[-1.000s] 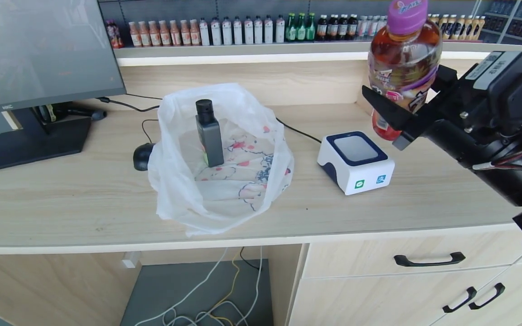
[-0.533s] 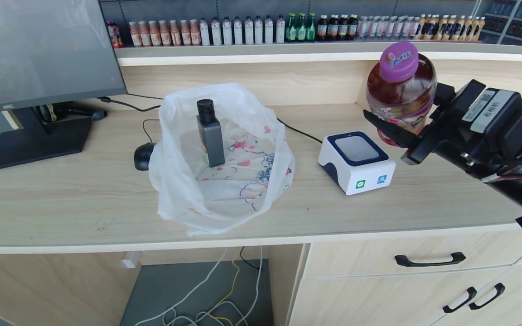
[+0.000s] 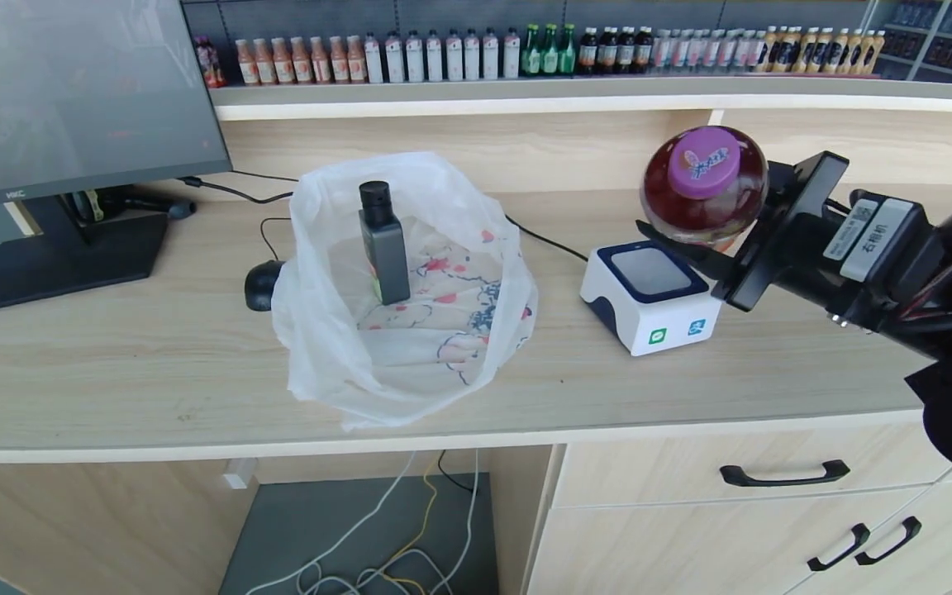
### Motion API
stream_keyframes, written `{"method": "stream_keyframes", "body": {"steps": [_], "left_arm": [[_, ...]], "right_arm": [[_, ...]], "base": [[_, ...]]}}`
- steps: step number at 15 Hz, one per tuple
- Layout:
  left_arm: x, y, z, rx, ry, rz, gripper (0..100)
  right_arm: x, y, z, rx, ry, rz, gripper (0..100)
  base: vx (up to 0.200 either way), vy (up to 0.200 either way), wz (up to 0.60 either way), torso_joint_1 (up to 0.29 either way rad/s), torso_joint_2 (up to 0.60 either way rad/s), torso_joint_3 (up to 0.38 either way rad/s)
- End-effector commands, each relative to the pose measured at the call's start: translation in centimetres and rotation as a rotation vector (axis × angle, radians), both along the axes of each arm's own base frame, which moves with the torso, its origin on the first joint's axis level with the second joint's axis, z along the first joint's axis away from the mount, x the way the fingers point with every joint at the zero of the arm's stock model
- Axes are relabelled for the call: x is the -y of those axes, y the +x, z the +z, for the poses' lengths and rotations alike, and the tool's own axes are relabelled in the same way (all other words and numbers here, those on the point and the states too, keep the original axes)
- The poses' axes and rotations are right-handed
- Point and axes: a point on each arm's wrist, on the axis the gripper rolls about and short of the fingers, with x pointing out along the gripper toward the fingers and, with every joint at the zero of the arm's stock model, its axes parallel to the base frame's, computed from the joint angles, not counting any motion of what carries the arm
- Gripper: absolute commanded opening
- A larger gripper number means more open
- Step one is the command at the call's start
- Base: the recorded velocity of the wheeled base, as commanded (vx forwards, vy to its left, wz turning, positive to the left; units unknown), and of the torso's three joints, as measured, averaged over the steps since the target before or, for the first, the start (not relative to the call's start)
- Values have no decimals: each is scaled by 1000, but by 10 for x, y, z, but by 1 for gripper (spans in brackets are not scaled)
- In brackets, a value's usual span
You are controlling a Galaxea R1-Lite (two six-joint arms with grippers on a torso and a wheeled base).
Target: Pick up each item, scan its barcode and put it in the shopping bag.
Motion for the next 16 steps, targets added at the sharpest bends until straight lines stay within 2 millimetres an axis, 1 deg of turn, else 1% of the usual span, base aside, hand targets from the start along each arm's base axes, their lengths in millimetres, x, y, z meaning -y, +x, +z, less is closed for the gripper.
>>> {"method": "stream_keyframes", "body": {"steps": [1,3,7,16], "left_arm": [[0,0,0,1,0,2,100],[0,0,0,1,0,0,100],[0,0,0,1,0,0,100],[0,0,0,1,0,0,100]], "right_arm": [[4,14,-7,-10,-12,-19,0],[3,16,-12,-2,-41,6,0],[2,17,-15,0,-60,29,0],[0,21,-20,-2,-72,29,0]], "base": [[0,0,0,0,0,0],[0,0,0,0,0,0],[0,0,0,0,0,0],[0,0,0,0,0,0]]}}
